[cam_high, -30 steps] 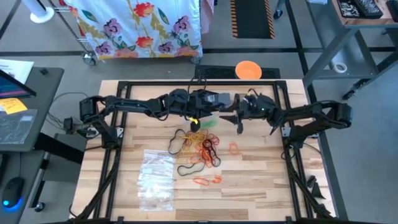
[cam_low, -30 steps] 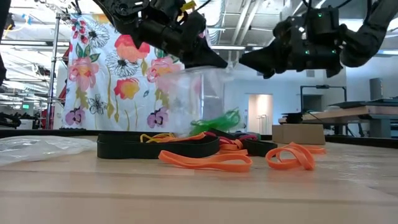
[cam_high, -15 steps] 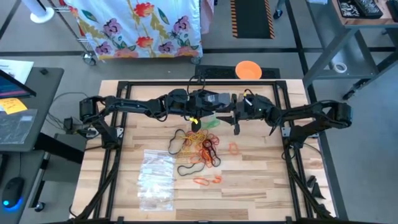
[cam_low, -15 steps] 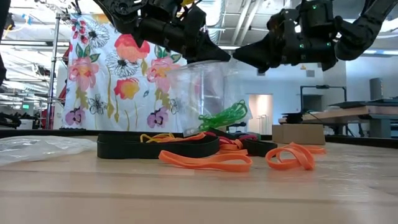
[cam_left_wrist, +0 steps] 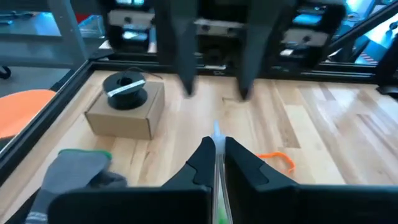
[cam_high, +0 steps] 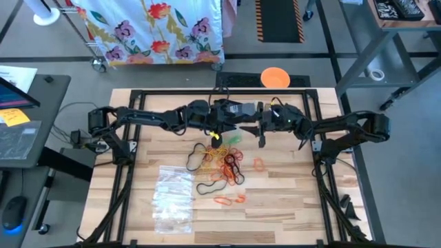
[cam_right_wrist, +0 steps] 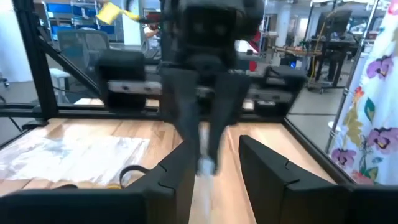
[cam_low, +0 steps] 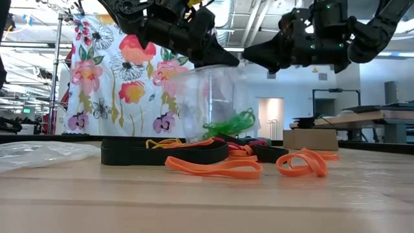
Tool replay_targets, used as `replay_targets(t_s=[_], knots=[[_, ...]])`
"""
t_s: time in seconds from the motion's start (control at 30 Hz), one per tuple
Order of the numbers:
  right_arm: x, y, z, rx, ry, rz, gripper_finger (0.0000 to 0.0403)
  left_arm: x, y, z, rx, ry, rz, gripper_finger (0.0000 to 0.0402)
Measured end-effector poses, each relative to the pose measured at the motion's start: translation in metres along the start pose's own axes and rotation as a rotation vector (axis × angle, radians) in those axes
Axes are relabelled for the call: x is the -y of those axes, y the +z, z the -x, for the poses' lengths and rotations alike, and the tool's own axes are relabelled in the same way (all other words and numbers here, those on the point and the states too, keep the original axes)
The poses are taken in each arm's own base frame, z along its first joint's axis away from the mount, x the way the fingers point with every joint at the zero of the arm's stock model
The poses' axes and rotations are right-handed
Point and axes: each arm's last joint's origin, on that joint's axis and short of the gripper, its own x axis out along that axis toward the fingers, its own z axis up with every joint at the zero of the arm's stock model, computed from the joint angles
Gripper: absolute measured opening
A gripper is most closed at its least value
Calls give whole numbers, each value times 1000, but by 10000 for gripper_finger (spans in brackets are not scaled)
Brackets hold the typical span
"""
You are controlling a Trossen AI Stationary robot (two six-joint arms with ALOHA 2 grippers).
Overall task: Sort rubber bands
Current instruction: Close the transparent zip bag containing the green rubber bands
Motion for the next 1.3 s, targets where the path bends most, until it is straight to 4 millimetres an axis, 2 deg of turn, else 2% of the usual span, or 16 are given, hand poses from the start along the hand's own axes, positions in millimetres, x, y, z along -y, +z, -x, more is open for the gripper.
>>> replay_targets(t_s=[0.87, 1.1, 1.3], knots=[[1, 0, 0, -4, -22, -1, 124, 2, -1, 0, -9, -4, 3, 10], [6, -4, 2, -37, -46, -14, 124, 7, 0, -1, 0, -43, -50, 10], [0, -3, 0, -33, -16, -18, 124, 8, 1, -1, 9, -39, -78, 10]])
